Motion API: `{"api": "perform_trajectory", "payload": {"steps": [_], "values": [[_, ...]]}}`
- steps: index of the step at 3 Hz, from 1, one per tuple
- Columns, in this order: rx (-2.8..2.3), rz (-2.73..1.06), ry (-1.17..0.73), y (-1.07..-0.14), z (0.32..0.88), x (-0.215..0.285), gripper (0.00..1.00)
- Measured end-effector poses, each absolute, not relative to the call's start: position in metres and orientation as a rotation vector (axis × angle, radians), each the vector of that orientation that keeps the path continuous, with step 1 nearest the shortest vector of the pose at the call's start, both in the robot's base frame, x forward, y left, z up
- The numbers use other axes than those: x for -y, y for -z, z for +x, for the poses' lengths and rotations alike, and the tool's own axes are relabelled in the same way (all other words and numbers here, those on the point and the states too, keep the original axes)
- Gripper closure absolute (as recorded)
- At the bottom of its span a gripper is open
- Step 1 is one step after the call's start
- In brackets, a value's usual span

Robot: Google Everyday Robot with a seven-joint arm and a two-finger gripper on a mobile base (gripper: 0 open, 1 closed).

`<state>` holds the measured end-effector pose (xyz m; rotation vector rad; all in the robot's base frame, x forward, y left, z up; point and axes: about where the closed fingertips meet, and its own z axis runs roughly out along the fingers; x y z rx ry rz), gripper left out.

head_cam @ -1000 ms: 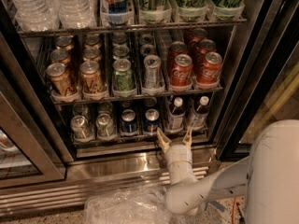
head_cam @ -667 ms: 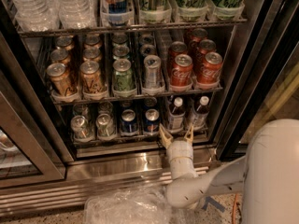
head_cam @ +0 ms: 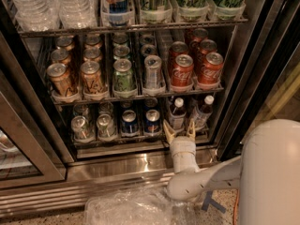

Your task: Pick blue plastic bottle from bottom shelf of fridge

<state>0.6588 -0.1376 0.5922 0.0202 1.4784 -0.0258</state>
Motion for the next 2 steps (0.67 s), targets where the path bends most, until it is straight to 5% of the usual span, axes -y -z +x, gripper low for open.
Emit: {"api": "perform_trajectory", "payload": {"steps": [2], "values": [[-1.465, 0.029, 0.031, -0.5938, 0.672, 0.1391, 0.28]]}}
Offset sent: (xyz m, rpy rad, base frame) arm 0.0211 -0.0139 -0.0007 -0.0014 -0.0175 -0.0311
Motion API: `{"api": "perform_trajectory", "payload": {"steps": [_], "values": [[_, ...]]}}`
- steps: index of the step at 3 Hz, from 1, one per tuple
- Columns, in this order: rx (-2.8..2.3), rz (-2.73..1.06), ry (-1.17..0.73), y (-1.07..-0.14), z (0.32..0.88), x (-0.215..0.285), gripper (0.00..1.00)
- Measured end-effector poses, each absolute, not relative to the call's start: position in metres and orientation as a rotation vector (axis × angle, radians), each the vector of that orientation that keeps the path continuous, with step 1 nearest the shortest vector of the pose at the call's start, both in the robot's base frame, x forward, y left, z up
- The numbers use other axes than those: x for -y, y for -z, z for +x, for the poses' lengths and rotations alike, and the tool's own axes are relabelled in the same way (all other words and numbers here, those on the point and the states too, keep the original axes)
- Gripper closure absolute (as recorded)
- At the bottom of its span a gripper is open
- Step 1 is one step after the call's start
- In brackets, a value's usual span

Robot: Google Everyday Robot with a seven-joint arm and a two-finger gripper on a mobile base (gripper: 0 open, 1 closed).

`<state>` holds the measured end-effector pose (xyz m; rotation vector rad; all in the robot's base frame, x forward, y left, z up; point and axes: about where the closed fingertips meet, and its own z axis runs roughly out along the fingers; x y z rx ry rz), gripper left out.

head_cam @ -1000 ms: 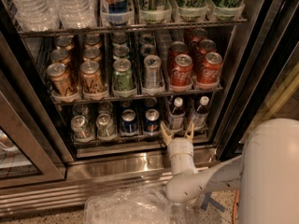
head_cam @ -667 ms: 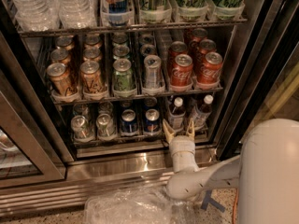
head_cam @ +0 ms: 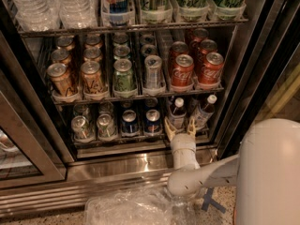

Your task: Pick blue plastic bottle from bottom shelf of fridge

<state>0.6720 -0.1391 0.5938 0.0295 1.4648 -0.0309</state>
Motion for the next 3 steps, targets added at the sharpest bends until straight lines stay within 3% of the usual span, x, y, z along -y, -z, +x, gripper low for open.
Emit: {"api": "perform_trajectory", "payload": {"steps": [2, 3], "values": [[-1.443, 0.041, 0.025, -0.6005, 0.682, 0.1371, 0.29], [-1.433, 0.038, 0.018, -0.6019, 0.6838, 0.1335, 0.48]]}}
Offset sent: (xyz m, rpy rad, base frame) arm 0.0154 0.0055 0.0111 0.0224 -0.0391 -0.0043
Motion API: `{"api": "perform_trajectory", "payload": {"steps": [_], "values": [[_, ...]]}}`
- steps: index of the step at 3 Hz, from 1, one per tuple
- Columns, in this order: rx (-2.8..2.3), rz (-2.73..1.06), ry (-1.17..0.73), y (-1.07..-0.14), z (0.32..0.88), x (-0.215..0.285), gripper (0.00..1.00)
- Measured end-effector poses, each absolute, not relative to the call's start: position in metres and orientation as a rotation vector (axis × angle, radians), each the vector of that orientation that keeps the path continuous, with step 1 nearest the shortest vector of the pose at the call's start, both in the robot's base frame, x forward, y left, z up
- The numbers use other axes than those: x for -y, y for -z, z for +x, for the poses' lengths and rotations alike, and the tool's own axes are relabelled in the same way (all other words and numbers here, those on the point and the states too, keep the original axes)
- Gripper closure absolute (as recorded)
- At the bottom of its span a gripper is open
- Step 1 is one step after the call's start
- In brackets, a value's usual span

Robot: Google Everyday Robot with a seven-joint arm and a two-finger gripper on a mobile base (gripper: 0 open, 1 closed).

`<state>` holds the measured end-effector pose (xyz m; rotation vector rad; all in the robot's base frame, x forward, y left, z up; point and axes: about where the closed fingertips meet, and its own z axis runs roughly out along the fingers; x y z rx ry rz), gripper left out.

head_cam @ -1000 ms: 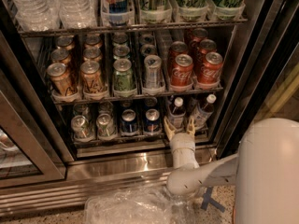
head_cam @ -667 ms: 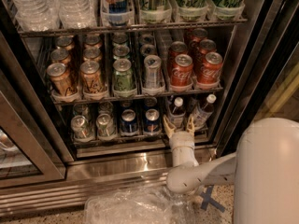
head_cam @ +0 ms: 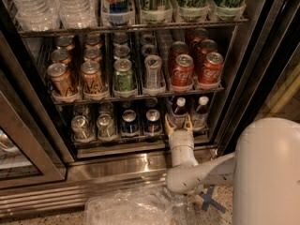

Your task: Pick blue plastic bottle from bottom shelf of fridge

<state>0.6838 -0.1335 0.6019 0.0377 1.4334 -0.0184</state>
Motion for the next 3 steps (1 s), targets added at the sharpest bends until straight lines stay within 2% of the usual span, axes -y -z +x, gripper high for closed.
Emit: {"api": "perform_trajectory", "payload": {"steps": [2, 3], "values": [[-1.43, 0.034, 0.015, -0.6015, 0.6838, 0.1317, 0.94], [-1.424, 0.033, 0.006, -0.6015, 0.679, 0.1265, 1.0]]}}
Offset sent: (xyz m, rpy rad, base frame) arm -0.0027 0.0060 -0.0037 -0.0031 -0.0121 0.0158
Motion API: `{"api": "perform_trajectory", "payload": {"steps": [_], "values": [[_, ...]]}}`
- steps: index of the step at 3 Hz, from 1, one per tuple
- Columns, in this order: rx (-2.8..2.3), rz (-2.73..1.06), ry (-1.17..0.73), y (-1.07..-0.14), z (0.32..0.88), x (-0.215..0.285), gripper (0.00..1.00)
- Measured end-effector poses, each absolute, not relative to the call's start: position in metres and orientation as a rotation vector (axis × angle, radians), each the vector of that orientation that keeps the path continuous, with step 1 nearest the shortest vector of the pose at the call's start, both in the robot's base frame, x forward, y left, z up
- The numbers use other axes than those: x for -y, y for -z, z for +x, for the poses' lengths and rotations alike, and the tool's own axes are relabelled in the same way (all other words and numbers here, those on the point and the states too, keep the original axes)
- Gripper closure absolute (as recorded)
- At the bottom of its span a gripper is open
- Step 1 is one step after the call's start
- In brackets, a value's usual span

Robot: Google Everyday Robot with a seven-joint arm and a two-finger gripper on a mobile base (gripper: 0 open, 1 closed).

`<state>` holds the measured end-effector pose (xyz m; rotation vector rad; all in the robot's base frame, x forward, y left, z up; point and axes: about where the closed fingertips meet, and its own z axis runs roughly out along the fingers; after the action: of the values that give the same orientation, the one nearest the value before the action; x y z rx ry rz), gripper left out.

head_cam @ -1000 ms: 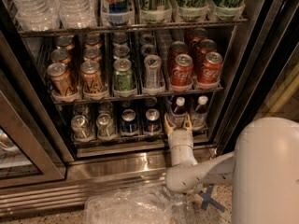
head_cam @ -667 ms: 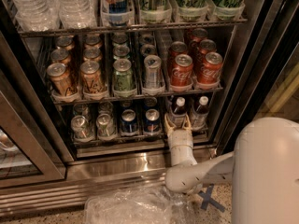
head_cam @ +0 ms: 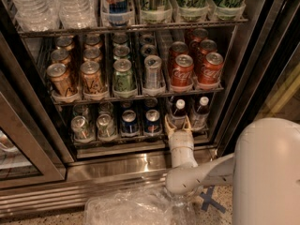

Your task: Pick blue plastic bottle from bottom shelf of fridge

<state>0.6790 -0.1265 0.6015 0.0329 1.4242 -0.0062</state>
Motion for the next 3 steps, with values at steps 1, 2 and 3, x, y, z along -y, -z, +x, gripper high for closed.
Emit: {"api": "perform_trajectory", "payload": {"steps": [1, 2, 3], "values": [[-1.421, 0.034, 0.004, -0.603, 0.68, 0.126, 1.0], [-1.399, 0.041, 0.002, -0.61, 0.678, 0.127, 1.0], [-1.382, 0.046, 0.001, -0.615, 0.676, 0.127, 1.0]]}}
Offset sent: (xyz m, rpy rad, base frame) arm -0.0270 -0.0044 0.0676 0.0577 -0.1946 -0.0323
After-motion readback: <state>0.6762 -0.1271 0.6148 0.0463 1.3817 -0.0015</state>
